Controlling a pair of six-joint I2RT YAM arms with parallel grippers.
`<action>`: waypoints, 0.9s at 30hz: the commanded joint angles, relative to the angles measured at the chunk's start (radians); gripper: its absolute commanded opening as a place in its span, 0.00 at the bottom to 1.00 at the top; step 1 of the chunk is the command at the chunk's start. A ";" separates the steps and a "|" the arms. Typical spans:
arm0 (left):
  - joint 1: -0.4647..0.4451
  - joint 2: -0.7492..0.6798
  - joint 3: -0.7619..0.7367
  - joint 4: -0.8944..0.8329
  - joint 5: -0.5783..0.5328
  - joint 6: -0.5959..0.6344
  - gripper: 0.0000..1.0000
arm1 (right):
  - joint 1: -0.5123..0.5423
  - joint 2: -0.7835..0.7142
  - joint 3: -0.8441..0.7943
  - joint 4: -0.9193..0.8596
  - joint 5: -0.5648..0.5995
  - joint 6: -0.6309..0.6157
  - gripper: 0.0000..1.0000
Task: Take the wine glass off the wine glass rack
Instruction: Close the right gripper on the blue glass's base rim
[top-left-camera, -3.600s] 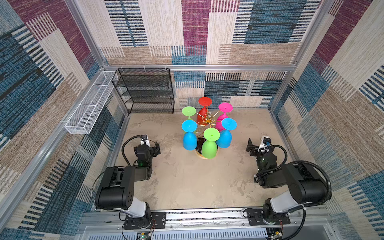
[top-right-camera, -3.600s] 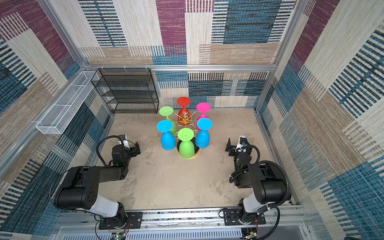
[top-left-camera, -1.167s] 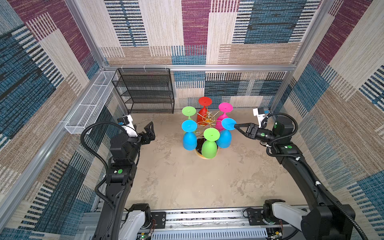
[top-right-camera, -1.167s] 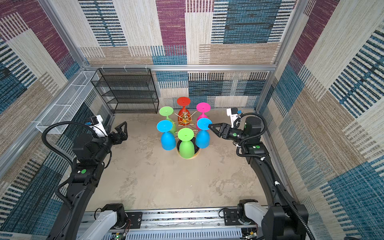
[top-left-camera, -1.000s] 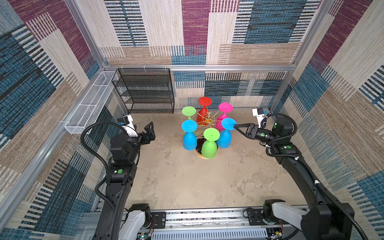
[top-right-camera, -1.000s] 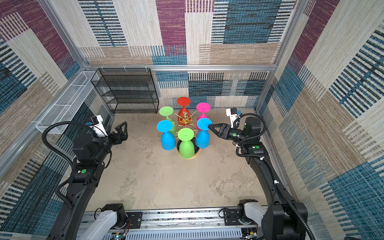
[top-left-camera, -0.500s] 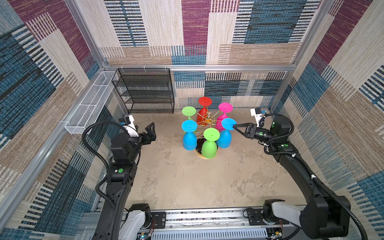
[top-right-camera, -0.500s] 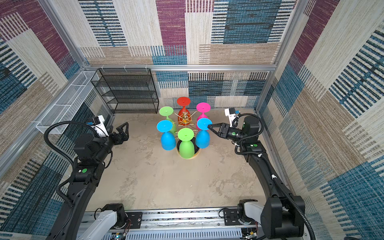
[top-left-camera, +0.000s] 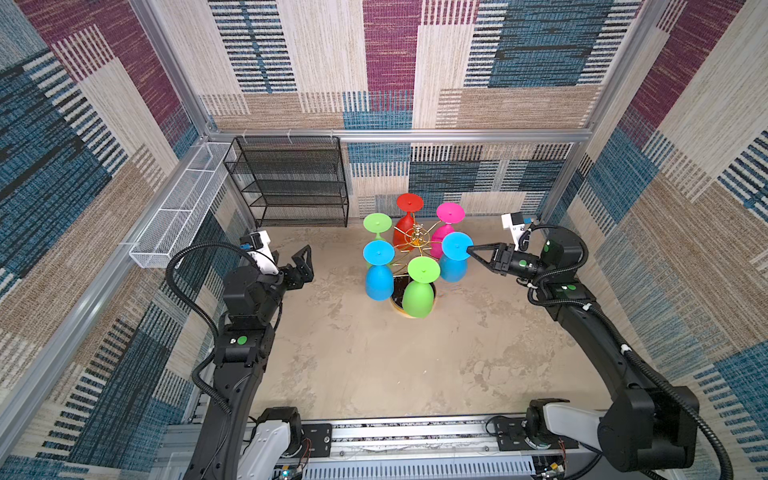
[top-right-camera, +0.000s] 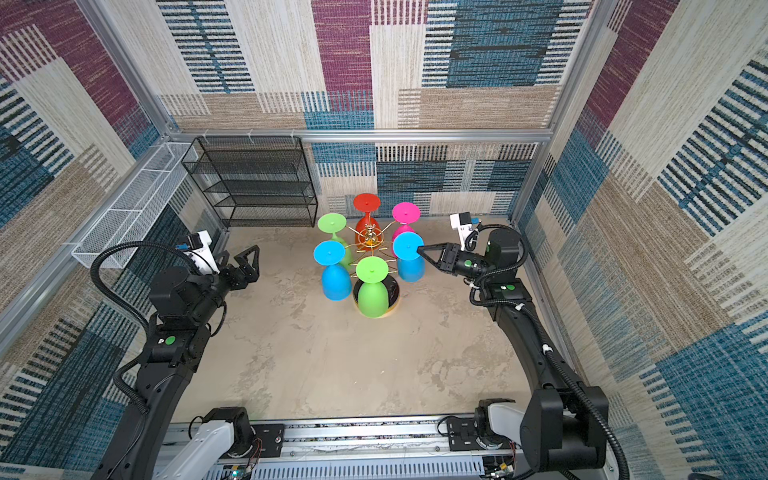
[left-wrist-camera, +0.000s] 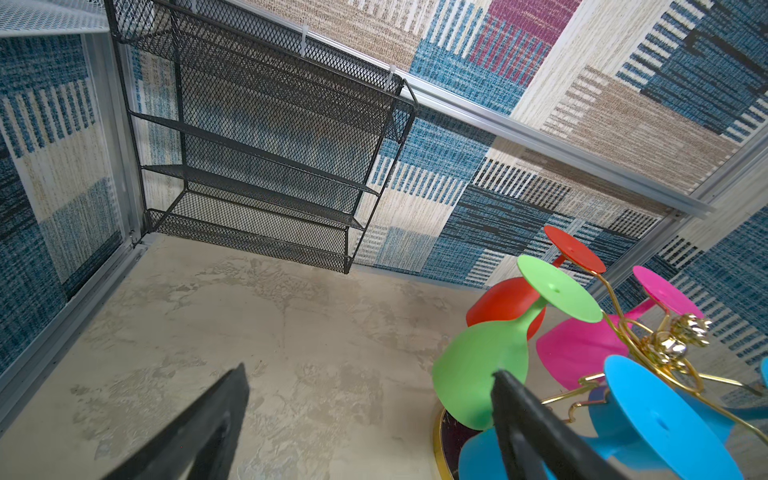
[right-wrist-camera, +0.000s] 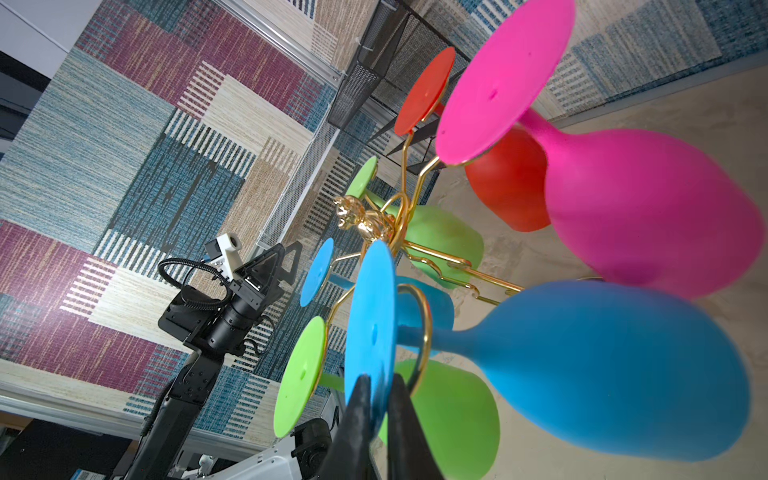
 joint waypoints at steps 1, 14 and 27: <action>0.002 -0.001 0.000 0.036 0.015 -0.010 0.93 | 0.001 0.004 0.007 0.019 -0.012 0.013 0.08; 0.004 -0.006 -0.001 0.037 0.015 -0.008 0.93 | 0.001 0.031 0.019 -0.002 -0.041 0.060 0.04; 0.004 -0.004 -0.004 0.041 0.022 -0.014 0.93 | 0.001 0.033 0.059 -0.033 -0.062 0.141 0.00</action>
